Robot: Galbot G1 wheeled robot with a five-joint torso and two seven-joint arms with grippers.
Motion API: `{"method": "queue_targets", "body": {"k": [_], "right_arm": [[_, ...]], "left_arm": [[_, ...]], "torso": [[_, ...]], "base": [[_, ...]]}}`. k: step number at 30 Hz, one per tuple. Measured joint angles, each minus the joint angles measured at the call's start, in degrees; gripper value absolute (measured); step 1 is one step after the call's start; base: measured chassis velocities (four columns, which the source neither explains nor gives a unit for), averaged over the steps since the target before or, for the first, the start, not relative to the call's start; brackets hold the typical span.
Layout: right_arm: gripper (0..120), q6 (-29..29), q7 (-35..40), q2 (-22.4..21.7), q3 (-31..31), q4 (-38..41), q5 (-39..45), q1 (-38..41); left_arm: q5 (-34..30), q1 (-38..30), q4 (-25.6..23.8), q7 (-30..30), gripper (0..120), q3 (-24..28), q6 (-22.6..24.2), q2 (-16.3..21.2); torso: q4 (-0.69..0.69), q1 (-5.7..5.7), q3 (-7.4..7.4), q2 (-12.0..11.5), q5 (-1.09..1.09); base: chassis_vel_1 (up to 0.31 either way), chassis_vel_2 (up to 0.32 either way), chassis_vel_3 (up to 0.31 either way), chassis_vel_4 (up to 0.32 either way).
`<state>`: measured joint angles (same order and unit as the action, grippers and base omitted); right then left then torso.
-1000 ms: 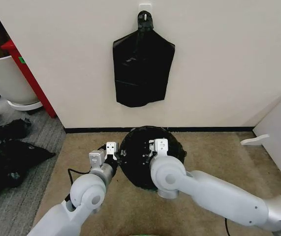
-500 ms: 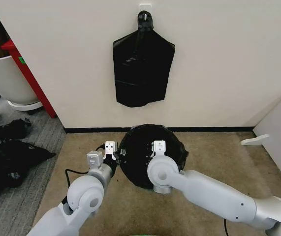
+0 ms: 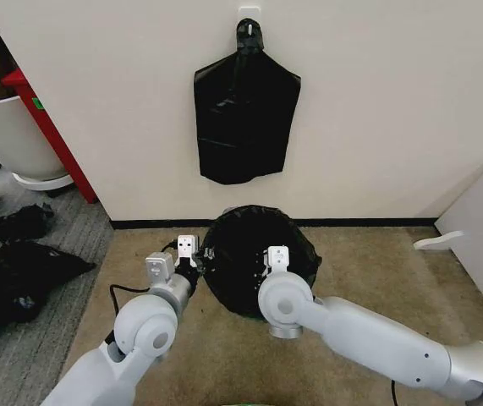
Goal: Place the garbage bag over the trash bin.
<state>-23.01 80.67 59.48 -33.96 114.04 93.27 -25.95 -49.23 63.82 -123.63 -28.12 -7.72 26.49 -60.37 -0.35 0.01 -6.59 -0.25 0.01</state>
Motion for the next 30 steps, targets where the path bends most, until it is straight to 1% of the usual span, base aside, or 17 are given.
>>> {"method": "queue_targets", "body": {"k": [5, 10, 13, 15, 18, 30], "right_arm": [[0, 0.02, 0.00, -1.49, -0.40, 5.89, 1.13, 2.48], [0, 0.55, -0.94, -1.45, -0.11, 8.48, 2.33, 3.98], [0, 1.19, -2.23, -0.55, 0.03, 8.82, 2.75, 5.16], [0, 1.57, -3.04, 1.58, 0.43, 7.08, 2.88, 5.82], [0, 1.38, -3.48, 3.47, 0.26, 3.97, 2.39, 5.54], [0, 0.20, -4.07, 4.86, -0.03, -2.78, -0.34, 1.98]], "left_arm": [[0.82, 0.46, 0.84, 0.29, 0, -0.05, -0.08, -0.16], [1.46, 0.46, 1.44, 0.62, 0, 0.29, -0.09, -0.28], [1.61, 0.52, 1.47, 0.75, 0, 0.58, -0.12, -0.33], [1.62, 0.68, 1.32, 0.89, 0, 0.75, -0.18, -0.33], [1.59, 0.80, 0.74, 0.95, 0, 0.52, -0.31, -0.12], [1.28, 1.38, -1.07, 1.10, 0, -0.13, -0.47, 0.37]], "torso": [[0.00, 0.00, 0.00, 0.00, 0.00], [0.00, 0.00, 0.00, 0.00, 0.00], [0.00, 0.00, 0.00, 0.00, -0.01], [0.01, 0.00, 0.00, 0.00, -0.01], [0.01, 0.00, 0.00, 0.00, -0.01], [0.00, 0.00, 0.00, 0.00, -0.01]], "base": [[0.000, 0.000, 0.000, 0.000], [0.000, 0.000, 0.000, 0.000], [0.000, 0.000, 0.000, 0.000], [0.000, 0.000, 0.000, 0.000], [0.000, 0.000, 0.000, 0.000], [0.000, 0.000, 0.000, 0.000]]}}
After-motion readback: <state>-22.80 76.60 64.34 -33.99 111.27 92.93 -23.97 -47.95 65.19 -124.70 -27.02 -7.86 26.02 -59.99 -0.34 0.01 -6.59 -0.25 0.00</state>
